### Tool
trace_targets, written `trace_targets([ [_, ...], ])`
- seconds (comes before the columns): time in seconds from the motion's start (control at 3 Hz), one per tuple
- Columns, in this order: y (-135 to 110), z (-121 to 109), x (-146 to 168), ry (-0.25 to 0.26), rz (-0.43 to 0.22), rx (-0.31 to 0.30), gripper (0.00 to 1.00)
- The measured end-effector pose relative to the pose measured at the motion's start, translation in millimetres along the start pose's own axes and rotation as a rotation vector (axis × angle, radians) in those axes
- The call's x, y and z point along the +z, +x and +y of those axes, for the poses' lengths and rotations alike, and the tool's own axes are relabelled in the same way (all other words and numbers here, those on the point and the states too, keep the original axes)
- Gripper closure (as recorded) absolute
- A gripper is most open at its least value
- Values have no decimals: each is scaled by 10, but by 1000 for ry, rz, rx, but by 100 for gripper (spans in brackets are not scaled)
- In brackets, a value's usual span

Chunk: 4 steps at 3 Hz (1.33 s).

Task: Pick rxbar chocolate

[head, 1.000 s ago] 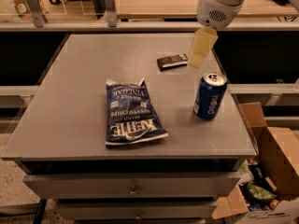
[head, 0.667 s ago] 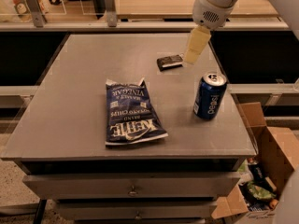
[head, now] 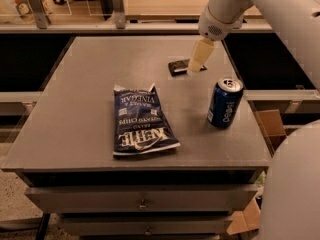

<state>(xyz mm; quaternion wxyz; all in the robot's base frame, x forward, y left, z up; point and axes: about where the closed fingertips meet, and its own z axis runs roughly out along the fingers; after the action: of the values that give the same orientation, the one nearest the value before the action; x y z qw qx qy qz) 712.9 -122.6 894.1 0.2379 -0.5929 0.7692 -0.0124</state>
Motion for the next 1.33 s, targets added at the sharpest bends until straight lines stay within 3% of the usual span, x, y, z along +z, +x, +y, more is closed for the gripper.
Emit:
trace_targets([
  [1.0,90,-159,702,-68,1,-3,0],
  [1.33,117,-162,821,-92,3,2,18],
])
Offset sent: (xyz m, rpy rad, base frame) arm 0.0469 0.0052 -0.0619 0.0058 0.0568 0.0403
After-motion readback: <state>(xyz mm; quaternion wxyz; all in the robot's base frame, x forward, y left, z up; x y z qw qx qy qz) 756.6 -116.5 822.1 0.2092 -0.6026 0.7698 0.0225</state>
